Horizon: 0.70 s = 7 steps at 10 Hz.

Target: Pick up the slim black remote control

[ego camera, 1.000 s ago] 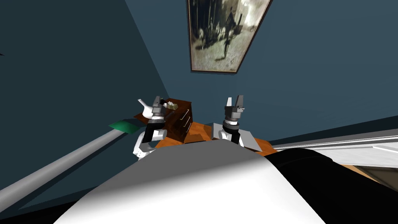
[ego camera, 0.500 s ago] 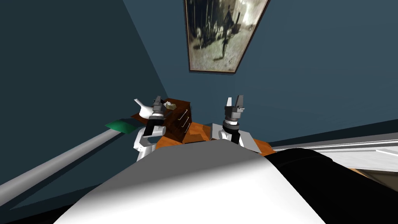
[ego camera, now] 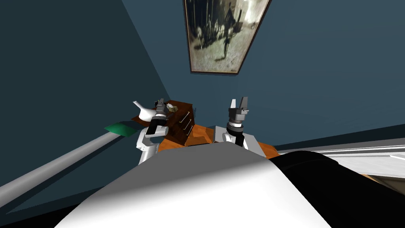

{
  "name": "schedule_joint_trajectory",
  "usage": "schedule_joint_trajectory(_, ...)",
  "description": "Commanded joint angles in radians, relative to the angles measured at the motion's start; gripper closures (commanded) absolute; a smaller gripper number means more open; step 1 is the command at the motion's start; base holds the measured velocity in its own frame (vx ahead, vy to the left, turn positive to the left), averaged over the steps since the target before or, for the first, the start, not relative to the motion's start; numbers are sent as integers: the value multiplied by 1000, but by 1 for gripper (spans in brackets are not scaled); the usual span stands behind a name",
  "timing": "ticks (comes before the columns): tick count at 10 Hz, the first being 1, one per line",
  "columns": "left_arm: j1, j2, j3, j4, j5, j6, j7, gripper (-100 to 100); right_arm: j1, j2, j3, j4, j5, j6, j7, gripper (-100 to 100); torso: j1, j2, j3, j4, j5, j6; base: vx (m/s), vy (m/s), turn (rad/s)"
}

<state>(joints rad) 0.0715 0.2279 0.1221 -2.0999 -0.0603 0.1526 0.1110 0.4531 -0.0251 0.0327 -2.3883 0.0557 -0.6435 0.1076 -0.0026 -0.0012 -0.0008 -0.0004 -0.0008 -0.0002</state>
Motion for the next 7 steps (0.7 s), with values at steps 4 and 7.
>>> schedule_joint_trajectory(4, -76, 11, 49, 69, -24, 125, 35, -100, 0, 0, 0, 0, 0, 0, 0, 0, 0, 0, 0, 0, 0, 0, 16, -59, 16)
schedule_joint_trajectory(7, -114, 17, 75, 104, -35, 203, 51, -100, 0, 0, 0, 0, 0, 0, 0, 0, 1, 0, 0, 0, 0, 0, 23, -51, 14)
